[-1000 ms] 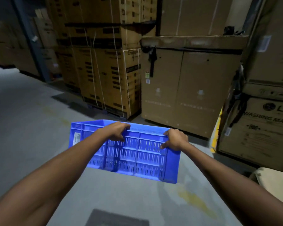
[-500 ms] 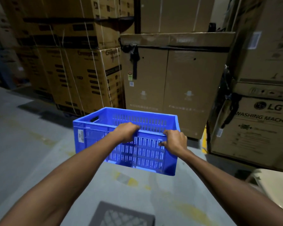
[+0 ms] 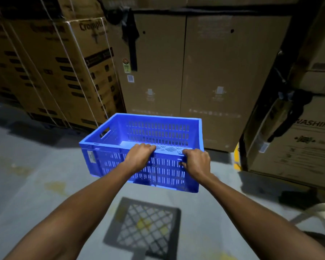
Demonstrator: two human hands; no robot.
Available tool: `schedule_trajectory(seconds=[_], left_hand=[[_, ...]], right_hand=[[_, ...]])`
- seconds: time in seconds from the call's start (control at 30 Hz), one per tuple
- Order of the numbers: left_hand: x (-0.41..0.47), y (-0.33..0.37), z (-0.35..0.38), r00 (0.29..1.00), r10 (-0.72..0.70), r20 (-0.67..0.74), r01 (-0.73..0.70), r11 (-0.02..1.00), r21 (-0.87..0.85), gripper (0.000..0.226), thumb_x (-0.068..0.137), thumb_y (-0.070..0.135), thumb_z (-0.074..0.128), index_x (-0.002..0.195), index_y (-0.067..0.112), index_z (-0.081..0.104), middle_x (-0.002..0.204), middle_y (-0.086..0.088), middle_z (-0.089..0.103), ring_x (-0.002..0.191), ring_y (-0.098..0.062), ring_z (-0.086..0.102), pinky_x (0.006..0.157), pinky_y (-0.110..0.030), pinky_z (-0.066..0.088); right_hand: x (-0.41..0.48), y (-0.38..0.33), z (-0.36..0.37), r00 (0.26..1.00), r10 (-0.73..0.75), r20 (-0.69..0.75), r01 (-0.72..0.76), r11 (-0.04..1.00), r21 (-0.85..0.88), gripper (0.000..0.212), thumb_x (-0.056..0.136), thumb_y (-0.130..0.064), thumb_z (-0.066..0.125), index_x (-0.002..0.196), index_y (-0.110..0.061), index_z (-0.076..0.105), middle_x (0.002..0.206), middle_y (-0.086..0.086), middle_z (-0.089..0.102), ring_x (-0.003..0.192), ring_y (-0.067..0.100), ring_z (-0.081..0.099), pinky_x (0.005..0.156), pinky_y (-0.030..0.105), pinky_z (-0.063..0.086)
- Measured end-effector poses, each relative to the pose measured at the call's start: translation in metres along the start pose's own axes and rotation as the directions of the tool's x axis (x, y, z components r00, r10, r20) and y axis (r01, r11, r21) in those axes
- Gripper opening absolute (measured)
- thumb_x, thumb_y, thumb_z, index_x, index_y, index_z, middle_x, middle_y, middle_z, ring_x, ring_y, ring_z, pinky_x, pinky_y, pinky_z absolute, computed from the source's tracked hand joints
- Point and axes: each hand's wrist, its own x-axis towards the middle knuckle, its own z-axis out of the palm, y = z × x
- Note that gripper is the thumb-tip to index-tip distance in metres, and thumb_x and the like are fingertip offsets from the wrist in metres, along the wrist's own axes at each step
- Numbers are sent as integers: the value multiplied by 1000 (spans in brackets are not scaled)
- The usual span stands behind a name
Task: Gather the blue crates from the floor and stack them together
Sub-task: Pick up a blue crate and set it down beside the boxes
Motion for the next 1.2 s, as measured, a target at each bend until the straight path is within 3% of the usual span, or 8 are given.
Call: schedule_trajectory(seconds=[0.23,0.43,0.63,0.83,1.0,1.2], left_hand=[[119,-38,224,995,36,-98,-36,999,-4,25,81,4,57,95,22,48,95,-1,58,92,-28,53,74,-38,29],[195,-42,456,986,85,-142,-85,996,1,31,76,4,62,96,23,49,89,0,56,86,-26,52,70,-37,28],[242,-25,628,981,93,-172,-96,995,-11,36,74,-2,63,97,22,48,88,0,52,84,-24,47,70,-36,25],[270,-13,743,977,70,-203,-87,993,-76,40,76,-9,55,93,24,42,87,2,50,80,-19,37,72,-34,21],[281,-7,813,991,84,-100,-92,993,-73,43,72,-8,55,103,21,47,97,-4,53,95,-28,48,75,-38,27],[292,1,842,997,74,-34,-75,997,-33,51,69,-3,63,109,22,46,101,-5,54,95,-29,50,72,-39,26]], right_hand=[[87,75,212,999,2,-34,-4,998,-56,24,73,-38,76,84,-24,59,84,-4,69,88,22,61,76,35,37],[110,147,439,991,47,-122,-54,997,-52,23,67,-31,73,76,-21,55,77,-3,66,81,23,59,70,34,31],[117,212,606,984,57,-170,-67,997,-50,25,65,-28,78,72,-21,56,71,-5,65,74,23,59,68,34,32],[127,256,712,987,66,-146,-75,995,-60,24,69,-28,75,72,-21,52,73,-5,66,75,22,56,70,34,32],[121,274,783,986,117,-118,-123,992,-38,27,67,-23,77,68,-21,50,71,-3,66,73,25,58,69,34,27],[117,288,813,986,160,-43,-165,978,-131,23,71,-33,74,75,-22,54,77,-3,68,82,24,59,72,34,26]])
